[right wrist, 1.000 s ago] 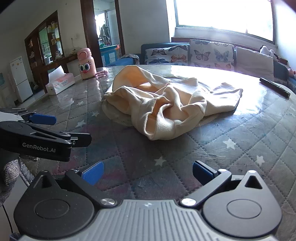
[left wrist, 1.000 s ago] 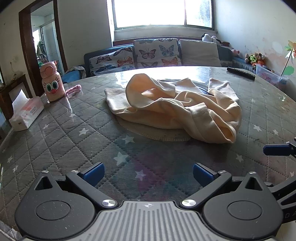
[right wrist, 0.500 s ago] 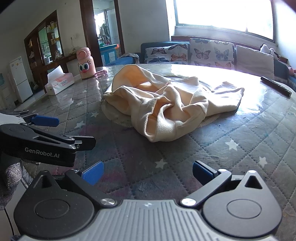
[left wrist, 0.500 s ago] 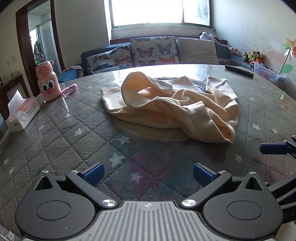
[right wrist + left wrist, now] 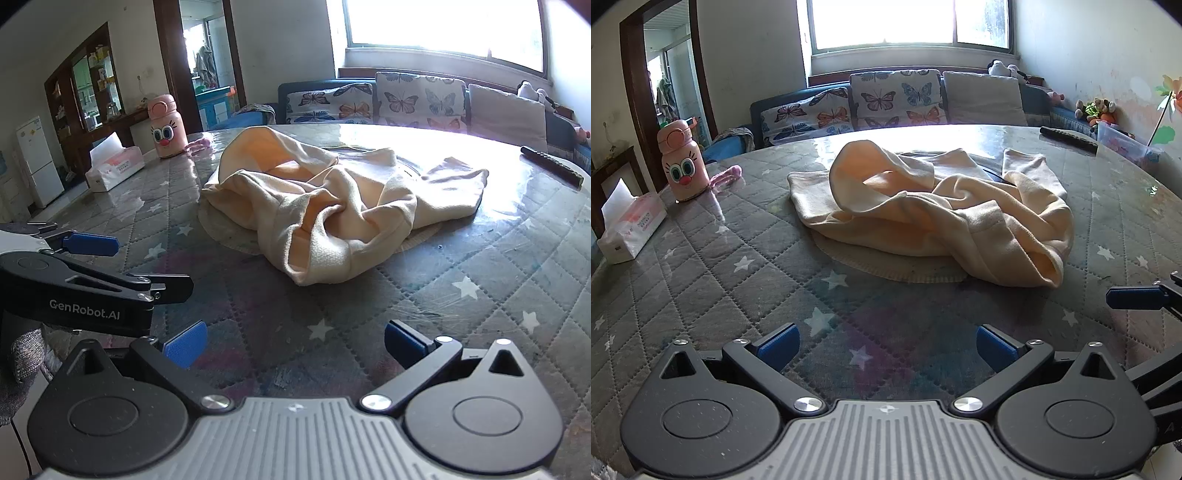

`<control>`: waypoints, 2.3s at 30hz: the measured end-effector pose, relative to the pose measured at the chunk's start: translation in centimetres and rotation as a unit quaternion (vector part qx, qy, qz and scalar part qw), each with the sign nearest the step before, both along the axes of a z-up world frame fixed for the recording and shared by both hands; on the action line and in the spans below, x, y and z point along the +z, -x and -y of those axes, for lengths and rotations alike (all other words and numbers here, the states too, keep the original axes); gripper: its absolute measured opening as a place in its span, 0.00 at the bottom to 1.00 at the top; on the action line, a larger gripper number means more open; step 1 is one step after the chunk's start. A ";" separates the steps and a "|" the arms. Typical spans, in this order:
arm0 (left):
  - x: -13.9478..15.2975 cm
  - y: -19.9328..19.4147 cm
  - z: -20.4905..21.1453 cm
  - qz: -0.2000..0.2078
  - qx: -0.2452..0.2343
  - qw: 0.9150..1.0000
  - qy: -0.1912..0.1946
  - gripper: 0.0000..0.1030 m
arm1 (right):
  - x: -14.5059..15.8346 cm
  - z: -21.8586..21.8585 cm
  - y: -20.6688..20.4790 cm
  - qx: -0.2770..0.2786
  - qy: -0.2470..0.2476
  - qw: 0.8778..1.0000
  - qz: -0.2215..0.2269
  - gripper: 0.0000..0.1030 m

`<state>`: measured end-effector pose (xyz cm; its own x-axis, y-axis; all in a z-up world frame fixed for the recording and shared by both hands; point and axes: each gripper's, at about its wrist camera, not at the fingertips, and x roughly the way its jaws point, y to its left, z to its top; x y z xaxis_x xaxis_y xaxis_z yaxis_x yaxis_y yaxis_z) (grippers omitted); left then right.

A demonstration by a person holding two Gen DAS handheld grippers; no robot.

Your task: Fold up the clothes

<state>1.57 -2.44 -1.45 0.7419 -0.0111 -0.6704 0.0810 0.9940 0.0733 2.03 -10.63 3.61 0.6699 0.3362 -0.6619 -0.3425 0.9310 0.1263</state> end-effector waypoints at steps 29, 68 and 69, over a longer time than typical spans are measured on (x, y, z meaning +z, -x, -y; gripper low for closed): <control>0.6 -3.3 -0.2 0.002 -0.009 1.000 -0.010 1.00 | 0.1 0.6 -2.6 -0.011 -0.012 1.000 -0.009 1.00; 3.9 -15.2 -3.3 0.012 0.039 0.999 -0.021 0.88 | 3.0 6.2 -12.6 -0.084 -0.064 0.994 -0.027 0.81; 3.8 -15.8 -3.3 0.010 0.036 0.999 -0.023 0.88 | 2.9 6.3 -13.3 -0.087 -0.063 0.994 -0.030 0.79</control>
